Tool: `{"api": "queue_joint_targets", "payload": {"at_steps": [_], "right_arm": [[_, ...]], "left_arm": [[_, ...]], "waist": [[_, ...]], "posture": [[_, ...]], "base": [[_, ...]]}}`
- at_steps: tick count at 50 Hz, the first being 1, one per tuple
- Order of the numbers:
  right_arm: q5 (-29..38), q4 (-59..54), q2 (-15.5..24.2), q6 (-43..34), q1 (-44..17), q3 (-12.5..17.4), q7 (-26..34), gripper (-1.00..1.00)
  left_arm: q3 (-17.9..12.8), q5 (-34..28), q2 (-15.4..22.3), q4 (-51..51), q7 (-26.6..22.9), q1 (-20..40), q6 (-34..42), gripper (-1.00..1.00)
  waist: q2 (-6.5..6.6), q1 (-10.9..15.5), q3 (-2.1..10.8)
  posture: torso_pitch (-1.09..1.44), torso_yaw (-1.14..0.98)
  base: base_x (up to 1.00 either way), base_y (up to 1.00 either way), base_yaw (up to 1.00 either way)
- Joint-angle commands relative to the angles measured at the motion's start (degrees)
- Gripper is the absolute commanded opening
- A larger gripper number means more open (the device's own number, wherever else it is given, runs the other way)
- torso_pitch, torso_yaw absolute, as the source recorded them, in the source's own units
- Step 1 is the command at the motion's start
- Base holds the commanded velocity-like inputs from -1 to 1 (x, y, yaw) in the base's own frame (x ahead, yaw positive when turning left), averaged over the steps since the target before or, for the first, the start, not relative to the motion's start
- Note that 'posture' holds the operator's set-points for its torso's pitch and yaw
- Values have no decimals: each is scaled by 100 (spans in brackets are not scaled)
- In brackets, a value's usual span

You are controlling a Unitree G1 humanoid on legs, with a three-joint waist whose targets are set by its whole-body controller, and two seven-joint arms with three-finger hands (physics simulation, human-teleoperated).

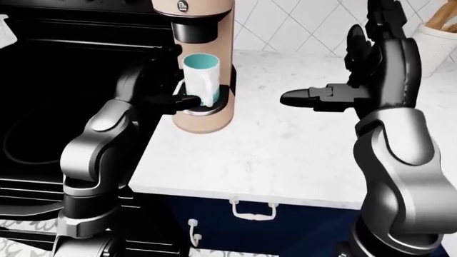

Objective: Pick the mug from under the coffee machine dispenser and place it on the counter.

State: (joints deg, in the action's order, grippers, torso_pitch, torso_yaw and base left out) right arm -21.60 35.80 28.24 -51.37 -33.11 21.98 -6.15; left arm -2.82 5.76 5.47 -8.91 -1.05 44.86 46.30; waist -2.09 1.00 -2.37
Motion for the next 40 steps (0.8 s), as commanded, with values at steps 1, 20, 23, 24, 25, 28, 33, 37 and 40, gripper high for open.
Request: {"api": "queue_joint_targets", "payload": {"at_steps": [1, 20, 23, 24, 25, 28, 33, 37, 40], "right_arm": [[1, 124, 93, 139, -157, 80, -22, 100], [-66, 143, 154, 127, -168, 88, -48, 100], [-67, 152, 156, 125, -159, 98, -44, 100], [-69, 157, 159, 122, -158, 101, -40, 100], [-70, 157, 159, 122, -156, 103, -40, 100], [-73, 164, 156, 125, -147, 109, -40, 100], [-79, 170, 152, 133, -130, 114, -44, 100], [-103, 194, 169, 109, -136, 142, -46, 100], [-125, 199, 182, 116, -120, 166, -55, 100]], "left_arm": [[26, 55, -2, -194, -54, 198, -186, 51], [159, -105, -161, 54, -185, 238, -302, 73], [171, -119, -208, 107, -184, 287, -318, 73], [183, -131, -225, 149, -180, 292, -348, 73], [182, -133, -237, 165, -177, 303, -352, 73], [189, -144, -296, 302, -136, 399, -433, 73], [289, -559, -264, 859, 82, 689, -990, 72], [297, -772, -470, 1175, 322, 801, -1259, 66], [321, -988, -544, 1428, 642, 834, -1582, 8]], "waist": [[-16, -7, 146], [-35, -2, 146], [-38, -1, 146], [-39, -1, 145], [-41, -1, 144], [-47, 2, 144], [-64, 11, 142], [-83, 7, 146], [-93, 6, 148]], "posture": [[0, 0], [0, 0], [0, 0], [0, 0], [0, 0], [0, 0], [0, 0], [0, 0], [0, 0]], "base": [[0, 0, 0], [0, 0, 0], [0, 0, 0], [0, 0, 0], [0, 0, 0], [0, 0, 0], [0, 0, 0], [0, 0, 0], [0, 0, 0]]}}
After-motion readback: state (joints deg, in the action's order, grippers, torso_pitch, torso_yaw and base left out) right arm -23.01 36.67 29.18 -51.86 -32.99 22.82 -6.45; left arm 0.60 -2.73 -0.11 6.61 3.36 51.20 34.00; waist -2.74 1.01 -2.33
